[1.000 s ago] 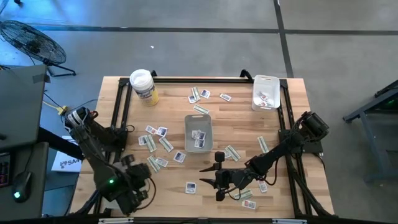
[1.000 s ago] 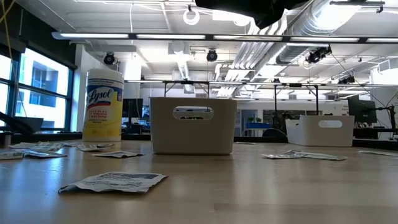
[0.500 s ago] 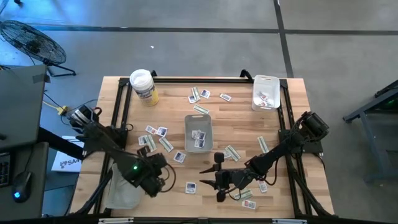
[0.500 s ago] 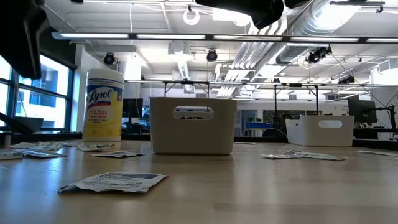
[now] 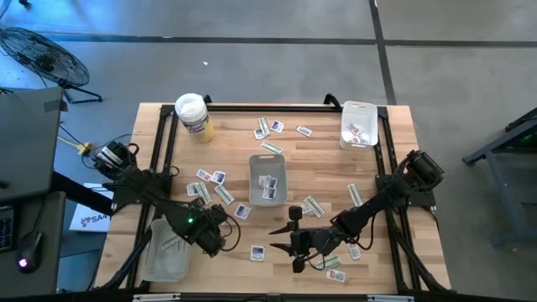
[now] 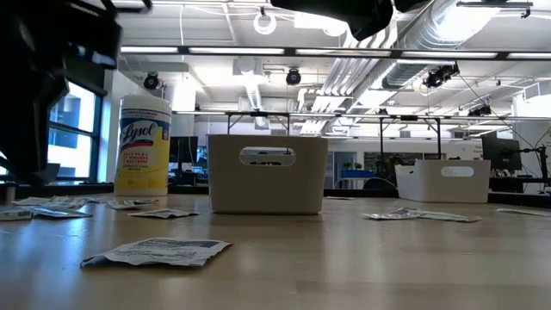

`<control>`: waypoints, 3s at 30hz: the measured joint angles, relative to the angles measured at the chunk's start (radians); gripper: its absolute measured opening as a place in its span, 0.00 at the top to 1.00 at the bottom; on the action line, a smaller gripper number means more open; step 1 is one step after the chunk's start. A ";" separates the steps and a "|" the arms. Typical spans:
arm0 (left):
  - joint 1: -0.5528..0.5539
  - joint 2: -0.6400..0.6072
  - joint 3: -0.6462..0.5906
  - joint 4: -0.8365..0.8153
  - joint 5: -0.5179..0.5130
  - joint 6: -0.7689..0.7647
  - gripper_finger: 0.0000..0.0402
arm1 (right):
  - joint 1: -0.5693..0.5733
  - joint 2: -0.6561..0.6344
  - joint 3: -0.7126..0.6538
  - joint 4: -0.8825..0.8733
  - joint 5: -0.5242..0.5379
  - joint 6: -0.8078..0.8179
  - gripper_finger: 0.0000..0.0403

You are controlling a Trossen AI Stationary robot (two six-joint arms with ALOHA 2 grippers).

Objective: Pick & Place First Aid Supplies
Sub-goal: Put the green pad into the bottom gray bin

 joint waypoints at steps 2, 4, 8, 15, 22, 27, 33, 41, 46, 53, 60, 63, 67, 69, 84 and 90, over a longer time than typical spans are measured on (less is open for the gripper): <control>0.013 0.000 -0.017 0.039 0.026 0.000 0.75 | 0.000 0.000 0.000 0.000 0.000 0.000 0.66; 0.020 0.000 -0.033 0.075 0.035 0.008 0.75 | 0.000 0.000 0.000 0.000 0.000 0.000 0.66; 0.032 0.000 -0.067 0.139 0.052 0.038 0.75 | 0.000 0.000 0.000 0.000 -0.001 0.000 0.66; 0.030 0.000 -0.077 0.149 0.094 0.045 0.75 | 0.000 0.000 0.000 0.000 -0.001 0.000 0.66; 0.031 0.047 -0.077 0.152 0.146 0.078 0.75 | 0.000 0.000 0.000 -0.001 -0.001 0.000 0.66; 0.030 0.086 -0.071 0.169 0.157 0.139 0.75 | 0.000 0.000 0.000 -0.009 -0.002 0.000 0.66; 0.030 0.089 -0.072 0.173 0.157 0.146 0.75 | 0.000 0.000 0.000 -0.009 0.000 0.000 0.66; 0.030 0.091 -0.073 0.177 0.149 0.171 0.77 | 0.000 0.000 0.000 -0.009 0.000 0.000 0.66; 0.028 0.091 -0.074 0.194 0.115 0.280 0.85 | 0.000 0.000 0.000 -0.009 0.000 0.000 0.66; 0.028 0.092 -0.075 0.209 0.108 0.330 0.98 | -0.001 0.000 0.000 -0.009 0.001 0.000 0.66; 0.018 0.066 -0.050 0.178 0.082 0.379 0.99 | -0.001 0.000 0.000 -0.012 0.002 0.000 0.66; -0.003 0.037 0.021 0.108 0.089 0.423 1.00 | -0.001 0.000 0.000 -0.011 0.003 0.000 0.66; -0.037 0.030 0.142 -0.108 0.105 0.434 1.00 | 0.000 0.000 0.000 -0.012 0.003 0.000 0.66; -0.060 0.027 0.212 -0.223 0.120 0.426 1.00 | -0.001 0.000 0.000 -0.014 0.003 0.002 0.66; -0.407 0.025 0.406 -0.572 0.302 0.229 1.00 | -0.001 0.000 0.000 -0.036 0.001 0.023 0.66; -0.481 0.026 0.268 -0.400 0.297 0.205 1.00 | 0.000 0.000 0.000 -0.038 0.002 0.023 0.66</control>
